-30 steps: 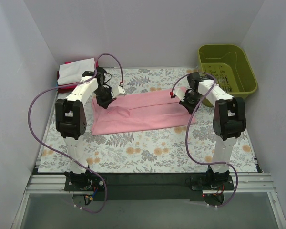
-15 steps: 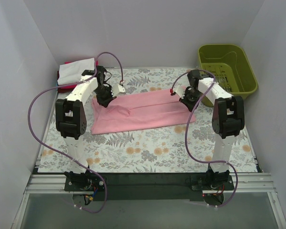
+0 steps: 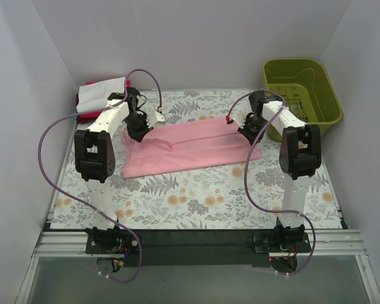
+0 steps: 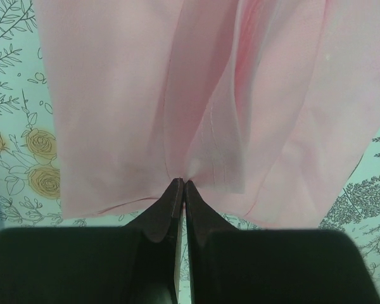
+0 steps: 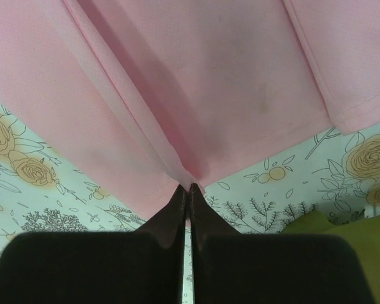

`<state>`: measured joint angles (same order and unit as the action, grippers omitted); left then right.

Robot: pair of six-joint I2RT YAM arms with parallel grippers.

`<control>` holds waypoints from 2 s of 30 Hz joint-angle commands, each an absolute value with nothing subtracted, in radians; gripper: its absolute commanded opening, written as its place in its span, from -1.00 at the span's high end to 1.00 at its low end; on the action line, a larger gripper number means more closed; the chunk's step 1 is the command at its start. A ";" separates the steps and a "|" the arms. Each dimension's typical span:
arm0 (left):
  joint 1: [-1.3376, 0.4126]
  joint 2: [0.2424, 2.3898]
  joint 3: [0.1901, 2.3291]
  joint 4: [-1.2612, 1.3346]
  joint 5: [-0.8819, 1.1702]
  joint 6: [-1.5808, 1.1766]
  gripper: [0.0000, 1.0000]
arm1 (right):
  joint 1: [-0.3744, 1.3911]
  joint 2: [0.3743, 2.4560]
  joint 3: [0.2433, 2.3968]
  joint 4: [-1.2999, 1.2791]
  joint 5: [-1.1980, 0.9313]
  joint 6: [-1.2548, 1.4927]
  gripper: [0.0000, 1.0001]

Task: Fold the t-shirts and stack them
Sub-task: Fold the tshirt

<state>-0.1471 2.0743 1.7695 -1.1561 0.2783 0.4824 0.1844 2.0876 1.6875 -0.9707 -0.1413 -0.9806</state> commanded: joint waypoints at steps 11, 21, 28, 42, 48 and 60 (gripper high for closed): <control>-0.137 2.103 1.830 -1.149 0.287 0.488 1.00 | 0.183 2.126 1.792 -0.999 -0.158 -1.015 0.97; -0.127 2.099 1.867 -1.206 0.327 0.500 1.00 | 0.181 2.149 1.795 -1.000 -0.143 -1.029 0.97; -0.127 1.988 1.812 -1.235 0.365 0.529 1.00 | 0.176 2.085 1.743 -1.000 -0.161 -1.049 0.97; -0.127 1.856 1.686 -1.232 0.405 0.624 1.00 | 0.166 2.028 1.692 -1.000 -0.199 -1.060 0.97; -0.112 1.910 1.707 -1.206 0.402 0.575 1.00 | 0.167 2.068 1.733 -1.000 -0.199 -1.049 0.97; -0.098 2.059 1.720 -1.010 0.310 0.404 0.11 | 0.178 2.148 1.781 -1.000 -0.149 -1.017 0.37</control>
<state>-0.1028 2.0411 1.6974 -1.1030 0.3538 0.4961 0.1719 2.1433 1.7592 -0.9707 -0.1696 -0.9932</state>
